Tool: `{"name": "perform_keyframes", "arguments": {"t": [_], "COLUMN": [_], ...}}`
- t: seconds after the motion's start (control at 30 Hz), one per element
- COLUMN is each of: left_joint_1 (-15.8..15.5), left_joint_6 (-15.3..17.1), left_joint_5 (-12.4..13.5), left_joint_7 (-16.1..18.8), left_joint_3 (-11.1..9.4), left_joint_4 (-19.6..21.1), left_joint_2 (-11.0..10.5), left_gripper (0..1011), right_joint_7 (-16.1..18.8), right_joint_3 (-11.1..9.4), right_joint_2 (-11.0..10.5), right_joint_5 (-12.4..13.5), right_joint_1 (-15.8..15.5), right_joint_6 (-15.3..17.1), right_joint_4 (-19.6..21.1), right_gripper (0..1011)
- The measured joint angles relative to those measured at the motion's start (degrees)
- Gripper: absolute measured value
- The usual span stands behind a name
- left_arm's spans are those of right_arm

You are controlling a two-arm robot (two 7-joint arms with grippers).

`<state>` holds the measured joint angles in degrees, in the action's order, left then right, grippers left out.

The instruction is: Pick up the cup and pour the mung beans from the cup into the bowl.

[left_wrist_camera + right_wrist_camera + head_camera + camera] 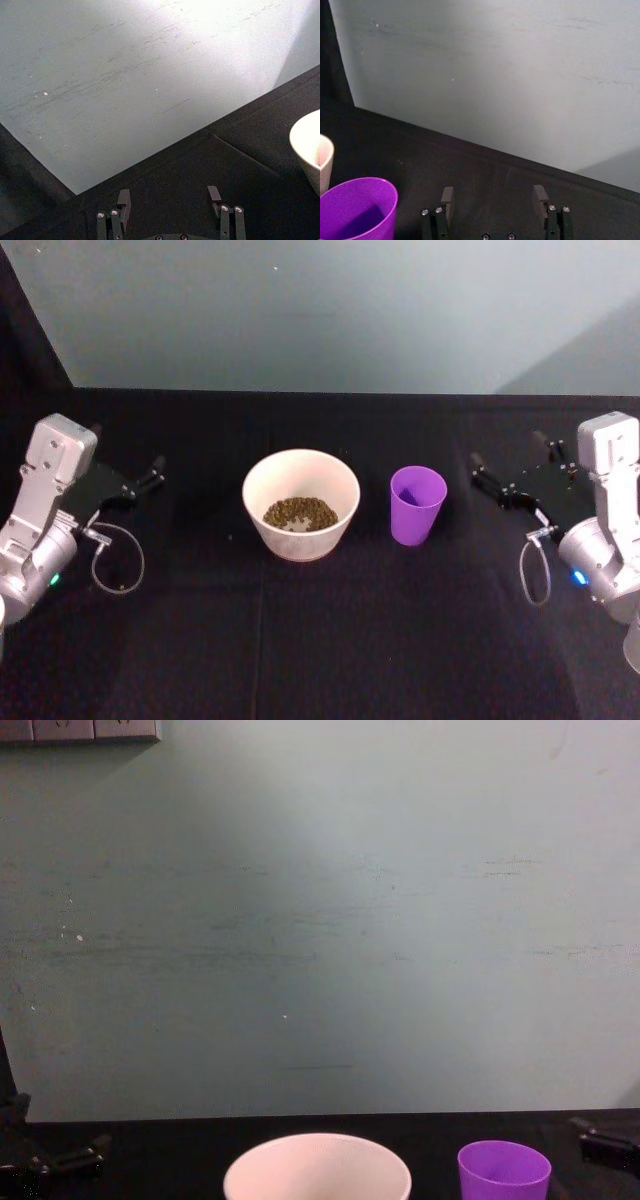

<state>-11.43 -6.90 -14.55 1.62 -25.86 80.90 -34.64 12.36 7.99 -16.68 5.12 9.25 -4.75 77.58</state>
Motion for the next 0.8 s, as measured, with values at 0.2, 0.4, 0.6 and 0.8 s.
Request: {"name": "perform_keyframes", "arguments": {"t": [0.2, 0.4, 0.6, 0.8], "left_joint_1": [0.0, 0.0, 0.0, 0.0], "left_joint_6": [0.0, 0.0, 0.0, 0.0], "left_joint_5": [0.0, 0.0, 0.01, 0.0], "left_joint_7": [0.0, 0.0, 0.0, 0.0], "left_joint_3": [0.0, 0.0, 0.0, 0.0], "left_joint_4": [0.0, 0.0, 0.0, 0.0], "left_joint_2": [0.0, 0.0, 0.0, 0.0], "left_gripper": [1000, 1000, 1000, 1000], "right_joint_7": [-0.02, -0.02, 0.0, 0.04], "right_joint_3": [0.35, 0.29, 0.25, 0.2], "right_joint_2": [0.13, 0.11, 0.08, 0.06], "right_joint_5": [-0.83, -0.63, -0.52, -0.44], "right_joint_1": [0.16, 0.15, 0.12, 0.11], "right_joint_6": [1.0, 0.81, 0.62, 0.52], "right_joint_4": [0.31, 0.25, 0.21, 0.17], "right_gripper": [1003, 1003, 1003, 1003]}}
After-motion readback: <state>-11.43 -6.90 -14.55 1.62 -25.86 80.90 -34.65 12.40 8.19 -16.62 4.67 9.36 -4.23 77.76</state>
